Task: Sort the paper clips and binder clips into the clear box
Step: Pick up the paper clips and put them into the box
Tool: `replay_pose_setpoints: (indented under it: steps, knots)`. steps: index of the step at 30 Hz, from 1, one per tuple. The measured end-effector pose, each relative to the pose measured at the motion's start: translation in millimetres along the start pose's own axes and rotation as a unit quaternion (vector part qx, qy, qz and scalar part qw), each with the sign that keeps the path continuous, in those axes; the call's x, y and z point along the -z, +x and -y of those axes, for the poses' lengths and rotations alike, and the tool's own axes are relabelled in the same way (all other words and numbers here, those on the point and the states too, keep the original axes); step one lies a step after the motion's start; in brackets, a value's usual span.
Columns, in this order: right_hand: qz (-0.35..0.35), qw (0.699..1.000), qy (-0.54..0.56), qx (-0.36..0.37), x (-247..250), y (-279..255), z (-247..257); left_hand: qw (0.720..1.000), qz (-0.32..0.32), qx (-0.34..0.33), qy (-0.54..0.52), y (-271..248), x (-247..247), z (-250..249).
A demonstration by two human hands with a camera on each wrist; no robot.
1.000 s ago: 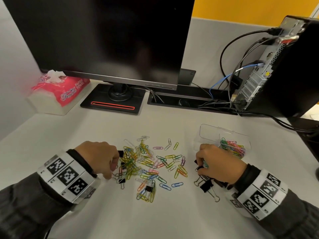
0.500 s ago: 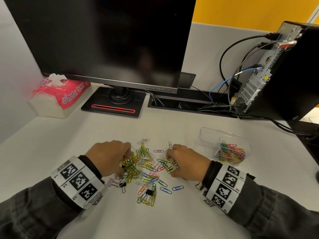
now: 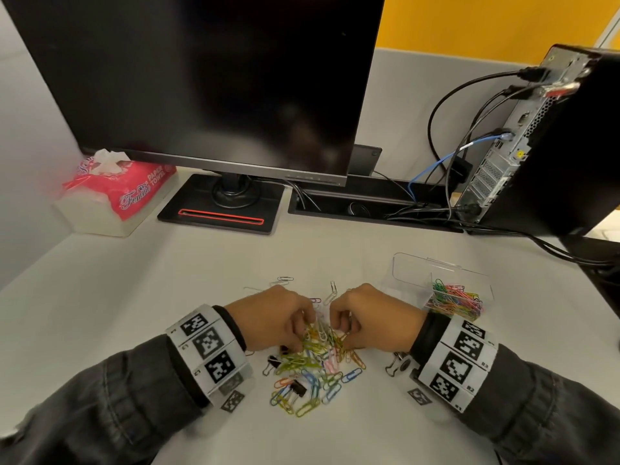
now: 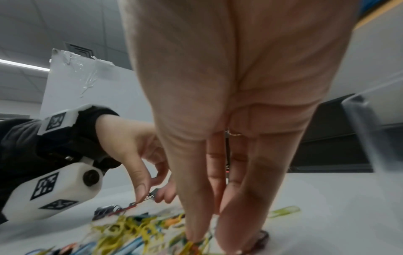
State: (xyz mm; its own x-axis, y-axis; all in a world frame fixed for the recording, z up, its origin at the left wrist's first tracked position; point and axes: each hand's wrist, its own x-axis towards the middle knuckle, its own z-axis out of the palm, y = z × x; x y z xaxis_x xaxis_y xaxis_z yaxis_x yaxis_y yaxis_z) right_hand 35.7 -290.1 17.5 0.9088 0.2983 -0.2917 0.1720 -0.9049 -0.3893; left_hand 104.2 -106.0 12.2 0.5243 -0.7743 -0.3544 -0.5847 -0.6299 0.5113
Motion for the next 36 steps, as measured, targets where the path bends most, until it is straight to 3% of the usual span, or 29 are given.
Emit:
replay_pose_setpoints:
  steps: [4,12,20,29,36]
  knots:
    - [-0.043,0.999,-0.011,-0.029,13,-3,-11,0.996,-0.069,0.009,0.056,-8,16,10]
    - [0.061,0.994,-0.087,0.005,-11,12,10,0.993,-0.076,0.054,0.077,-18,26,17]
    - [-0.035,0.988,-0.137,0.064,-11,14,13,0.993,-0.07,0.069,0.065,-22,32,20]
    - [-0.091,0.991,0.089,0.035,8,-3,-8,0.994,-0.064,0.058,0.063,-23,29,16]
    - [-0.172,0.971,0.163,0.02,54,-46,-23,0.995,-0.049,0.056,0.063,-19,21,18]
